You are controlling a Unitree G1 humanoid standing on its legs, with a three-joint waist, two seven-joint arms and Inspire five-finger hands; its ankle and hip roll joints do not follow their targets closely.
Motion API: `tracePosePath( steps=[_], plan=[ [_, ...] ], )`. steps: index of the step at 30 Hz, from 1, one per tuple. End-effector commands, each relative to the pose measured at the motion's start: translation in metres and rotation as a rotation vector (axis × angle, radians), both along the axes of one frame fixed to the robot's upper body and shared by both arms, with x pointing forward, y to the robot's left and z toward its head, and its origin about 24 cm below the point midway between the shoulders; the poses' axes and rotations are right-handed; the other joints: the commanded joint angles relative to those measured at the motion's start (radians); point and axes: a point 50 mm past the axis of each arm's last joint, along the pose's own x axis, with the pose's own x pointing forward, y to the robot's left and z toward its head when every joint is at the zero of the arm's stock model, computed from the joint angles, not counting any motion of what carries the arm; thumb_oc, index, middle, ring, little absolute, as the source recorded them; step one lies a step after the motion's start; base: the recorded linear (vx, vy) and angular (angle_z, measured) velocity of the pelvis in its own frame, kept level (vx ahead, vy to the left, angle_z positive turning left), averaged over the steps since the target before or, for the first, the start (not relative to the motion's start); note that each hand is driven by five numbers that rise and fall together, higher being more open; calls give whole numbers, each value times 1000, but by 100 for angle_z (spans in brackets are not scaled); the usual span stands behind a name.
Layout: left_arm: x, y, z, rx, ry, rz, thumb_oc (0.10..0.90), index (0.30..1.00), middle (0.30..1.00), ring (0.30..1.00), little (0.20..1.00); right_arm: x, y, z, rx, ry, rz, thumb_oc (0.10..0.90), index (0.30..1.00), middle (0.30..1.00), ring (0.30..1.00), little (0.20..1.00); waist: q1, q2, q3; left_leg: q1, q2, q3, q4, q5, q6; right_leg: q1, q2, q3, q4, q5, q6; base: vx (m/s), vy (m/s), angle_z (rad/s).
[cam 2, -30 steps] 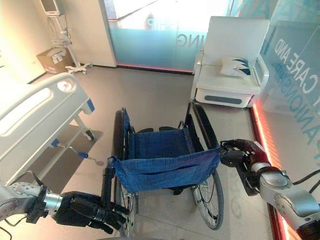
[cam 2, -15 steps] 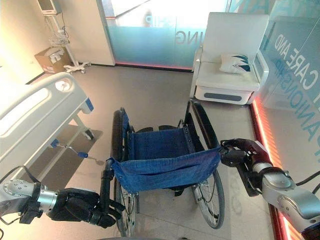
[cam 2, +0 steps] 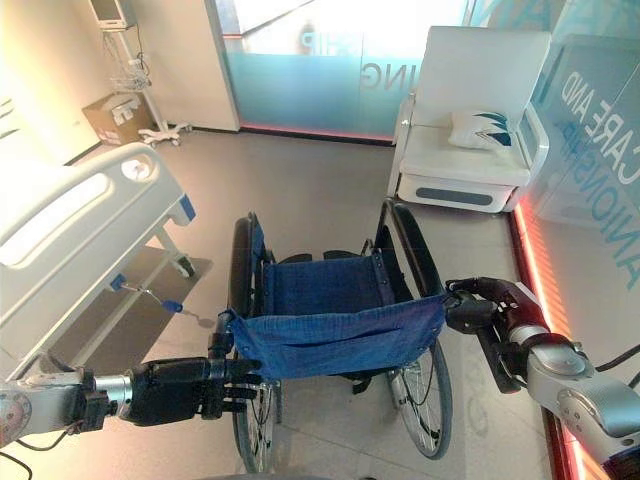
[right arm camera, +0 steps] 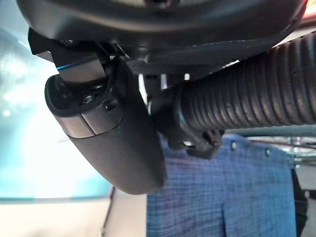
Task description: Push the wheelchair next to the bed
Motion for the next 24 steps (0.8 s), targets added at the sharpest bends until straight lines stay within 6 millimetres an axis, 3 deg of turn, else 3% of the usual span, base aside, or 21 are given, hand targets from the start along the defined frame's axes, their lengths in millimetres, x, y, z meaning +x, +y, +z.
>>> tracePosePath(
  steps=[1,7,10,11,12,13,24],
  plan=[
    [35,-37,60,-319,-357,2,800,900,900,900,900,2,52,-8,195,0,222,400,300,300,300,300,29,11,-35,8,38,53,10,-38,-47,12,-14,-41,6,-31,44,0,0,0],
    [36,-36,53,-320,-341,73,800,900,900,900,900,2,52,-9,202,7,228,400,300,300,300,300,29,6,-38,8,40,53,10,-37,-48,12,-15,-42,6,-30,44,0,0,0],
    [40,-39,53,-408,-329,136,800,900,900,900,900,4,53,-12,204,12,229,400,300,300,300,300,30,3,-38,10,39,53,10,-37,-47,13,-14,-42,6,-30,42,0,0,0],
    [42,-40,54,-429,-339,147,695,742,742,742,742,4,54,-13,205,13,229,400,300,300,300,300,29,2,-38,10,38,53,10,-37,-47,13,-14,-42,6,-30,42,0,0,0],
    [44,-42,54,-449,-358,165,624,636,636,636,636,5,55,-15,208,16,229,400,300,300,300,300,30,1,-38,10,38,52,10,-38,-46,13,-14,-42,6,-30,42,0,0,0],
    [47,-44,56,-485,-380,186,400,300,300,300,300,5,56,-18,210,21,229,400,300,300,300,300,30,-1,-40,11,37,52,10,-40,-46,14,-14,-43,6,-31,42,0,0,0],
    [50,-46,62,-491,-526,214,400,300,300,300,300,-1,57,-26,220,32,234,400,300,300,300,300,25,-13,-33,15,42,55,10,-36,-46,12,-9,-32,6,-29,36,1,-2,-1]
  ],
)
